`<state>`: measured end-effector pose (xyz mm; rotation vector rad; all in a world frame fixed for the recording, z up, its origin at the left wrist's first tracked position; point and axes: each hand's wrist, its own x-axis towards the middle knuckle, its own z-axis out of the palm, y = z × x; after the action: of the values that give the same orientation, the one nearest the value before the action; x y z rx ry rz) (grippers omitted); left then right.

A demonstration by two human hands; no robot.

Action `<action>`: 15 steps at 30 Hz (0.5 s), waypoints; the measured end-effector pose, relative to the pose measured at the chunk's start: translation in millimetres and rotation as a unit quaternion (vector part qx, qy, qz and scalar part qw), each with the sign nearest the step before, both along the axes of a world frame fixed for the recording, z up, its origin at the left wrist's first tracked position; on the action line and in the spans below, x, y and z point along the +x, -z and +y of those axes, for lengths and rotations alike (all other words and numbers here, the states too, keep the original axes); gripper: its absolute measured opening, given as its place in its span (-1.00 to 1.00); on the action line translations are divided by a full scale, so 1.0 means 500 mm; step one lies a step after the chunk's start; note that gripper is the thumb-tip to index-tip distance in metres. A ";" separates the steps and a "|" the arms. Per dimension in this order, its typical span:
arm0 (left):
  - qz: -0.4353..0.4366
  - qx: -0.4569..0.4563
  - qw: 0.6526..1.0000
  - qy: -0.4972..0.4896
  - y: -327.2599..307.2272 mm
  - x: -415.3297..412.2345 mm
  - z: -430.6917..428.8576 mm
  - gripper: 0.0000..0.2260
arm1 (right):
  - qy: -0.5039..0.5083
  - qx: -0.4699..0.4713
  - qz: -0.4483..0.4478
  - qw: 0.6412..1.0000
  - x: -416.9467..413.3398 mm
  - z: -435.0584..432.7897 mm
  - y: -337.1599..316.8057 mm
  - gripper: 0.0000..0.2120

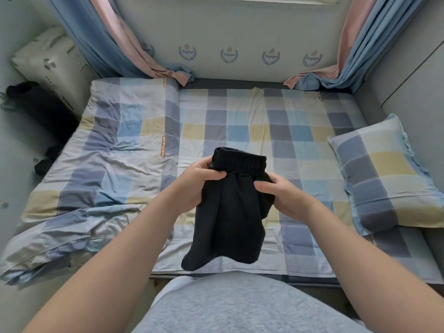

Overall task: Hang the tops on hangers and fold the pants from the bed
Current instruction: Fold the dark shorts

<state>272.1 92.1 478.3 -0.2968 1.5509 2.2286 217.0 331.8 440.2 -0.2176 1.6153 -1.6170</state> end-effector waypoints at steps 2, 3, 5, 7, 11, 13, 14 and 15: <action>-0.015 -0.055 0.998 -0.008 0.026 0.004 -0.011 -0.60 | 0.015 0.013 -0.019 1.000 0.002 -0.002 0.019 -0.61; -0.023 -0.097 0.995 -0.014 0.041 0.007 -0.016 -0.64 | 0.029 0.026 -0.020 0.999 0.004 -0.001 0.028 -0.64; -0.036 -0.181 0.983 -0.008 0.072 0.013 -0.022 -0.70 | 0.058 0.063 -0.004 0.996 0.007 -0.002 0.046 -0.69; -0.048 -0.241 0.969 0.019 0.099 0.014 -0.025 -0.74 | 0.073 0.106 0.021 0.991 0.011 -0.012 0.061 -0.73; -0.032 -0.352 0.933 0.065 0.122 -0.017 -0.028 -0.78 | 0.087 0.170 0.056 0.980 -0.004 -0.035 0.081 -0.76; -0.014 -0.394 0.916 0.068 0.121 -0.041 -0.032 -0.80 | 0.089 0.178 0.075 0.977 -0.024 -0.046 0.079 -0.78; -0.003 -0.413 0.908 0.067 0.117 -0.052 -0.035 -0.81 | 0.092 0.179 0.088 0.975 -0.035 -0.051 0.076 -0.78; 0.010 -0.428 0.902 0.064 0.113 -0.064 -0.036 -0.82 | 0.097 0.182 0.101 0.973 -0.046 -0.055 0.072 -0.78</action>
<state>240.3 74.0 421.9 -0.3930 2.4024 1.3281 193.8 304.2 404.1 -0.0334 2.1129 -1.4416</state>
